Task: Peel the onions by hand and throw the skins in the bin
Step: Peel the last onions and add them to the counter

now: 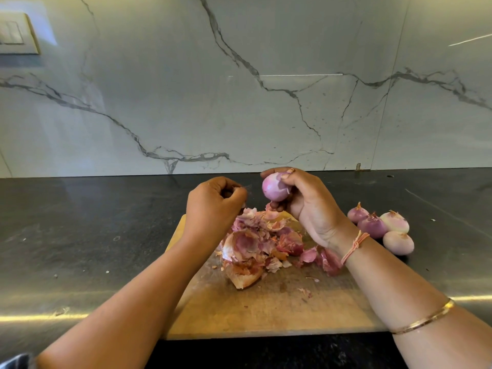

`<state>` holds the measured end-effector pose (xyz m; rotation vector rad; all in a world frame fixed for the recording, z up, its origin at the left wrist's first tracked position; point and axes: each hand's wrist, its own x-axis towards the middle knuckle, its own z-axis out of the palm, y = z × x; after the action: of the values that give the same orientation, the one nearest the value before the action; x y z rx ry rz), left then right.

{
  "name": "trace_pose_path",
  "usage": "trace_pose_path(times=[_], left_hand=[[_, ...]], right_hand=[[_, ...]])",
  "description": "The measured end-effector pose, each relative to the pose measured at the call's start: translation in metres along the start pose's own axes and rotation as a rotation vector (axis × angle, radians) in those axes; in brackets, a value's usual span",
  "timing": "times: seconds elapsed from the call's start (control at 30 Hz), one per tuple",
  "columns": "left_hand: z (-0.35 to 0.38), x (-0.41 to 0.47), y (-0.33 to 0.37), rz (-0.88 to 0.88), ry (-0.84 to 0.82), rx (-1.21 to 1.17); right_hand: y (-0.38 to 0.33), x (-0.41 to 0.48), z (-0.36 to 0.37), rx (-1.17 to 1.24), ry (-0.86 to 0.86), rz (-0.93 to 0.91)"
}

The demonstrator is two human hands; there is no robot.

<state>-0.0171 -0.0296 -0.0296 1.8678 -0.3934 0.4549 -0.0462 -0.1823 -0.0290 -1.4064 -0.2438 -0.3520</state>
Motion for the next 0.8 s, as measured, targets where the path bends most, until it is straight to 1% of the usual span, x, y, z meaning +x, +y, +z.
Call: trace_pose_path(times=[0.13, 0.2, 0.33, 0.6, 0.8], left_hand=[[0.001, -0.005, 0.003, 0.09, -0.08, 0.073], [0.002, -0.009, 0.005, 0.144, -0.114, 0.067], [0.0, -0.011, 0.007, 0.18, -0.145, 0.065], [0.002, -0.01, 0.006, 0.208, -0.12, 0.136], [0.002, -0.009, 0.005, 0.219, -0.105, 0.222]], right_hand=[[0.0, 0.0, 0.0, -0.067, -0.007, -0.001], [0.002, 0.0, 0.0, -0.119, -0.015, -0.009], [0.001, -0.002, 0.002, -0.175, -0.019, -0.039], [0.003, -0.006, 0.001, -0.376, -0.091, -0.113], [0.008, -0.005, 0.003, -0.586, -0.084, -0.208]])
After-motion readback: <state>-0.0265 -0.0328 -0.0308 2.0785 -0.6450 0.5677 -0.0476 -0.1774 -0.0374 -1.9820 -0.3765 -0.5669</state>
